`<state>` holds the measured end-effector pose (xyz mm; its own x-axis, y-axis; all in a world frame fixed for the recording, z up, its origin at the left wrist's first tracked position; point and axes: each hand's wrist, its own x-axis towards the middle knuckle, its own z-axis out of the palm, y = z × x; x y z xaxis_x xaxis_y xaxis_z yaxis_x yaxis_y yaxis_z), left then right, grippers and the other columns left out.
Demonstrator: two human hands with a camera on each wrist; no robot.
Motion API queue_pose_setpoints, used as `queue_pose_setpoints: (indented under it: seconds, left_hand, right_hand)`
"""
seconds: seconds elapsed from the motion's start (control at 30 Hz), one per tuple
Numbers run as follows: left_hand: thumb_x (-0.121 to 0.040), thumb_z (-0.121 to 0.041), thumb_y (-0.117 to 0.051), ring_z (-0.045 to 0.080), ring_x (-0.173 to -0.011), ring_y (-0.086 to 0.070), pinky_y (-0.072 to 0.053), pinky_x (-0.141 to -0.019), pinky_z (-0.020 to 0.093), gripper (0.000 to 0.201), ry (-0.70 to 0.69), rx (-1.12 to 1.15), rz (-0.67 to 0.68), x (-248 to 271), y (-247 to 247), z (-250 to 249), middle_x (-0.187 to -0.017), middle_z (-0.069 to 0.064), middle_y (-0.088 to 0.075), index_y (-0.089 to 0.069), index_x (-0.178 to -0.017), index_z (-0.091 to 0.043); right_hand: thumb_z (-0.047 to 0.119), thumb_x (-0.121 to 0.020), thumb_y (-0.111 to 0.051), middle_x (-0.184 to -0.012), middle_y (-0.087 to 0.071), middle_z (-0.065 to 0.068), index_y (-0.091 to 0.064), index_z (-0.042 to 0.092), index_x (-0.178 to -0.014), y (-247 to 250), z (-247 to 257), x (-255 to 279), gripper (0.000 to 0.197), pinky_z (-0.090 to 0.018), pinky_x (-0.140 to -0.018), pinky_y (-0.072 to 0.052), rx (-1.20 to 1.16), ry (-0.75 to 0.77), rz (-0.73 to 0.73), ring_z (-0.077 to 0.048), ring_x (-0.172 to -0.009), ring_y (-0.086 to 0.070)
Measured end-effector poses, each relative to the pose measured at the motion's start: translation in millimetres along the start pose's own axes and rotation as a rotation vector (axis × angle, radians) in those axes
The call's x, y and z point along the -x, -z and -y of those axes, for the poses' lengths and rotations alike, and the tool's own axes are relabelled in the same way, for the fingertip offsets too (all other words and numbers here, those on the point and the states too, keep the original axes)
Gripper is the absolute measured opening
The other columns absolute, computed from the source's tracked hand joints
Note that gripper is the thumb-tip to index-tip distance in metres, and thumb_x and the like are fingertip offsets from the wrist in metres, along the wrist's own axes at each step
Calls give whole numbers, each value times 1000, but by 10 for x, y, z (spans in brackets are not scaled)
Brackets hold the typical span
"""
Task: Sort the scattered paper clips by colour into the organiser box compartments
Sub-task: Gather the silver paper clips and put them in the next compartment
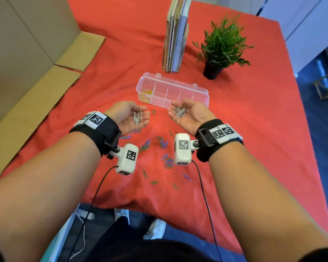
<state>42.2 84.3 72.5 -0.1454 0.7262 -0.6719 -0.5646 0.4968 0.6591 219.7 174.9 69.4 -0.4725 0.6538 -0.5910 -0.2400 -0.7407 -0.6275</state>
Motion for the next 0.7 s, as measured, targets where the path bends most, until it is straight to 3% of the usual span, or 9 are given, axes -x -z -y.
queue_pose_setpoints:
  seconds: [0.13,0.2,0.3,0.4,0.53,0.6,0.7]
  left_hand:
    - [-88,-8,-35,27,-88,-65,-55,-81,41,26,11,31,50,7,143,-193,-92,15,-65,-60,-93,-1]
    - [-88,-10,-34,27,-90,-63,-52,-85,41,28,23,27,56,-9,200,-264,-93,14,-64,-61,-92,-2]
    - [-90,-8,-35,20,-75,-57,-53,-73,31,24,40,11,16,-63,270,-355,-82,8,-57,-58,-86,-6]
    - [-92,-2,-33,13,-65,-48,-50,-52,20,23,44,-46,-1,-139,321,-427,-77,3,-50,-54,-86,-10]
    - [-95,4,-33,10,-66,-47,-50,-50,16,25,-14,-134,27,-266,337,-474,-78,2,-49,-52,-90,-11]
    - [-97,1,-35,11,-68,-49,-52,-50,16,21,-42,-170,21,-326,335,-477,-79,2,-48,-52,-90,-11]
    - [-97,-1,-33,12,-66,-49,-52,-48,16,23,-56,-199,-15,-395,353,-494,-77,3,-48,-52,-88,-9]
  right_hand:
    - [0,-94,-34,-93,-55,-21,-58,-4,-88,-161,109,-208,25,-37,-84,-52,-32,21,-43,-29,-82,-59]
    - [1,-95,-36,-94,-54,-20,-57,-5,-90,-171,131,-336,23,-36,-75,-57,-67,45,-93,-28,-80,-59]
    - [9,-96,-36,-77,-50,-8,-58,3,-91,-149,168,-517,23,-24,-51,-53,27,56,-207,-16,-64,-52]
    - [2,-96,-33,-73,-45,-7,-56,4,-86,-199,212,-644,26,-23,-56,-46,109,100,-291,-14,-61,-45]
    - [-10,-91,-26,-76,-47,-8,-55,2,-81,-421,259,-840,34,-23,-59,-51,237,224,-402,-15,-61,-49]
    - [-9,-92,-29,-81,-49,-7,-59,1,-93,-541,242,-948,31,-28,-71,-54,330,228,-391,-14,-65,-50]
    - [1,-93,-40,-79,-46,5,-52,0,-128,-644,211,-1057,37,-41,-97,-47,629,205,-304,-7,-68,-46]
